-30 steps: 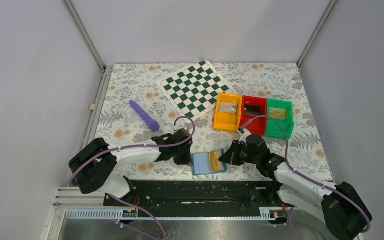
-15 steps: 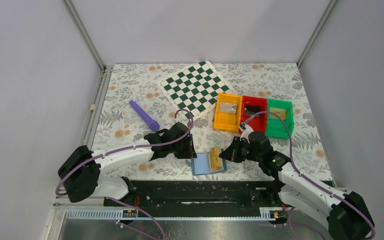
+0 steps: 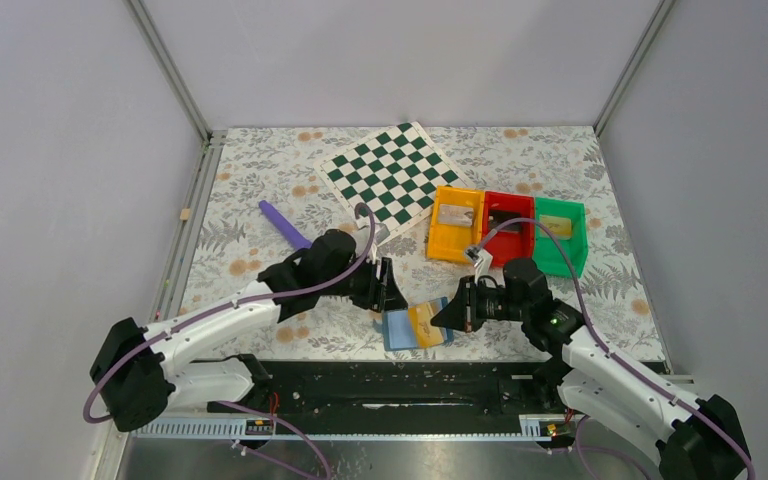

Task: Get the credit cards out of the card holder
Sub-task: Place the credit card in the storage box.

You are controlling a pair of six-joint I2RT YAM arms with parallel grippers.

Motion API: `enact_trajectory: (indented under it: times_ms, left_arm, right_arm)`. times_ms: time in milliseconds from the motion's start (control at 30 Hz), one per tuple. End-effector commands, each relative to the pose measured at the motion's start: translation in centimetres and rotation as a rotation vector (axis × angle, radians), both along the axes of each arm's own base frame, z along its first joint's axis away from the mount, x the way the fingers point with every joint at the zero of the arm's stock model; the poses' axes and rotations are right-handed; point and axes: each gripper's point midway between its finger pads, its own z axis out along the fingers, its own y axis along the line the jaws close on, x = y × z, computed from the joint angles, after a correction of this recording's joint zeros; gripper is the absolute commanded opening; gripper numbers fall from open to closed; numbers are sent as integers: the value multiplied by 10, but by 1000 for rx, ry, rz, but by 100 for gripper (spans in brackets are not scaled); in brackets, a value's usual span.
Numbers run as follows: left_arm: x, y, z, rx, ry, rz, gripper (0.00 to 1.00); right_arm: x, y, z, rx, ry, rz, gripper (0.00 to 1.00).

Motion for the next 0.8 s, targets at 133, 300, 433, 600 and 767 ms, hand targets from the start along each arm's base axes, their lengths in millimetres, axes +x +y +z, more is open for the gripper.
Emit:
enact_trajectory:
  times_ms: [133, 300, 433, 600, 767]
  left_arm:
    - [-23, -23, 22, -146, -26, -220, 47]
    - [-39, -35, 25, -206, 15, -318, 35]
    - [-43, -39, 24, -231, 39, -330, 11]
    - [-40, -38, 24, -231, 51, -292, 0]
    - [-24, -34, 31, -264, 69, -152, 0]
  right_arm:
    - [-20, 18, 43, 170, -64, 220, 0]
    - [-21, 21, 46, 190, -42, 233, 0]
    - [-20, 21, 49, 193, -51, 229, 0]
    - [-11, 19, 45, 153, -34, 162, 12]
    - [7, 13, 52, 150, -26, -9, 44]
